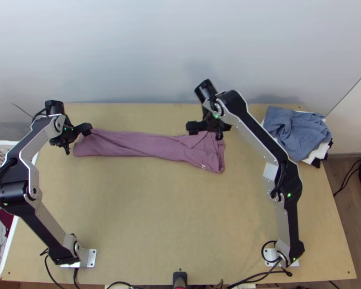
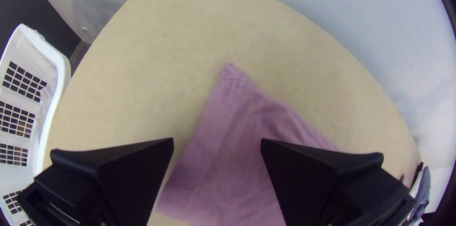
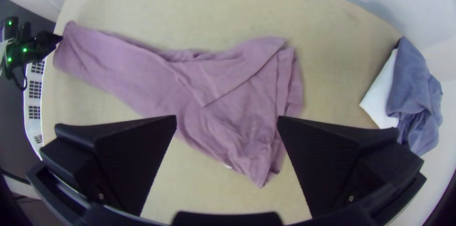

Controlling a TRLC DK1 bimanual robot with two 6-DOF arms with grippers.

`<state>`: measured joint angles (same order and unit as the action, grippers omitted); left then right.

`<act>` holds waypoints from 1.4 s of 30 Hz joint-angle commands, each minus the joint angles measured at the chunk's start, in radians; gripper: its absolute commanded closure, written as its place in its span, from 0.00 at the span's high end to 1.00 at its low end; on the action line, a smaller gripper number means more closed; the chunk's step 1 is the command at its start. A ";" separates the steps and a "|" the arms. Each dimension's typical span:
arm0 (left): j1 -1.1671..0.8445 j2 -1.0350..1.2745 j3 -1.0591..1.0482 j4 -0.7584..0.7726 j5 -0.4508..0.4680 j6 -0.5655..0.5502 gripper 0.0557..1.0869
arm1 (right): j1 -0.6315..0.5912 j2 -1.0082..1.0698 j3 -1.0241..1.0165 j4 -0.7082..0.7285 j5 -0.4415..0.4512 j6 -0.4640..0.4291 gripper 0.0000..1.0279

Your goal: Fold the t-shirt

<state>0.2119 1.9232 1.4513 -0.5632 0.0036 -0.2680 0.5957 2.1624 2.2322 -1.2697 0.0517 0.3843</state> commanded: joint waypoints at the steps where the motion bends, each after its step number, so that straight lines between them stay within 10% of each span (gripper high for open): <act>1: -0.017 0.014 -0.020 -0.004 -0.001 0.024 0.87 | 0.073 -0.032 -0.032 -0.031 -0.021 -0.012 0.96; 18: -0.071 0.077 -0.049 0.000 -0.001 0.046 0.69 | 0.104 -0.026 -0.086 -0.031 -0.069 -0.005 0.96; 27: -0.083 -0.010 -0.121 0.137 -0.001 0.041 0.04 | 0.124 0.010 -0.097 -0.023 -0.090 -0.005 0.96; 42: -0.183 -0.237 -0.019 0.120 0.004 0.019 0.04 | 0.151 0.162 0.056 0.003 -0.098 0.004 0.96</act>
<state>0.0696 1.7630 1.3792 -0.4381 0.0067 -0.2432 0.7330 2.2570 2.2147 -1.2789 -0.0437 0.3832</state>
